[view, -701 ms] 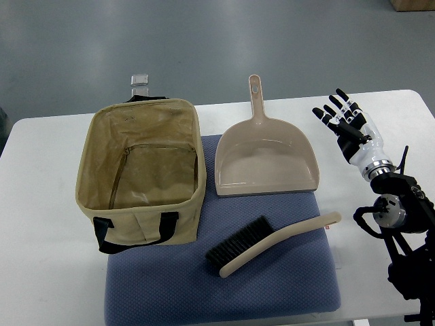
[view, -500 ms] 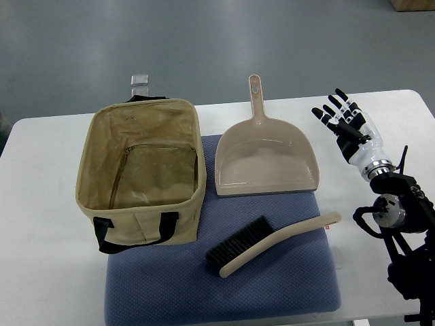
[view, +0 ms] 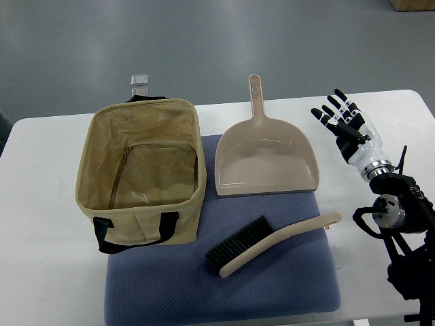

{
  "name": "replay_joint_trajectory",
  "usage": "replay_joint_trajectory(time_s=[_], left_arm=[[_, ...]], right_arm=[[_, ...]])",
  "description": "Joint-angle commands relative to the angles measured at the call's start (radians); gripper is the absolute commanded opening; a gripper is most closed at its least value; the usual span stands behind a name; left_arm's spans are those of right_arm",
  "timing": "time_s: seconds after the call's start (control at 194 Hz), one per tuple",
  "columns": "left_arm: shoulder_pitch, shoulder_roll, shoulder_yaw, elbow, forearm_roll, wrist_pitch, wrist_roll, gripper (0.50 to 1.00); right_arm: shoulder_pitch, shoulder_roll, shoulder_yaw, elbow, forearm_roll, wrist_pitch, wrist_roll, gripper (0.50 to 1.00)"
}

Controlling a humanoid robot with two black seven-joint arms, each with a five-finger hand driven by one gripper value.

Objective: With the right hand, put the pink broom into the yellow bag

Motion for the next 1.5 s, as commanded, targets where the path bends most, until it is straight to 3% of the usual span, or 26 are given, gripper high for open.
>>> replay_joint_trajectory(time_s=[0.0, 0.706, 0.938, 1.052, 1.237, 1.495], left_arm=[[0.000, 0.000, 0.000, 0.000, 0.000, 0.000, 0.000, 1.000], [0.000, 0.000, 0.000, 0.000, 0.000, 0.000, 0.000, 1.000], [0.000, 0.000, 0.000, 0.000, 0.000, 0.000, 0.000, 1.000], [0.000, 0.000, 0.000, 0.000, 0.000, 0.000, 0.000, 1.000], [0.000, 0.000, 0.000, 0.000, 0.000, 0.000, 0.000, 1.000], [0.000, 0.000, 0.000, 0.000, 0.000, 0.000, 0.000, 1.000]], right_arm=[[0.001, 0.000, 0.000, 0.000, 0.002, 0.001, 0.000, 0.926], [0.006, 0.000, -0.005, 0.002, -0.005, 0.006, 0.000, 0.926], [0.006, 0.000, -0.014, 0.006, -0.017, 0.077, 0.000, 0.926], [0.006, -0.054, -0.034, 0.006, -0.055, 0.135, 0.008, 0.926], [0.009, -0.173, -0.123, 0.020, -0.176, 0.216, 0.083, 0.921], [0.026, -0.363, -0.286, 0.087, -0.305, 0.238, 0.169, 0.921]])
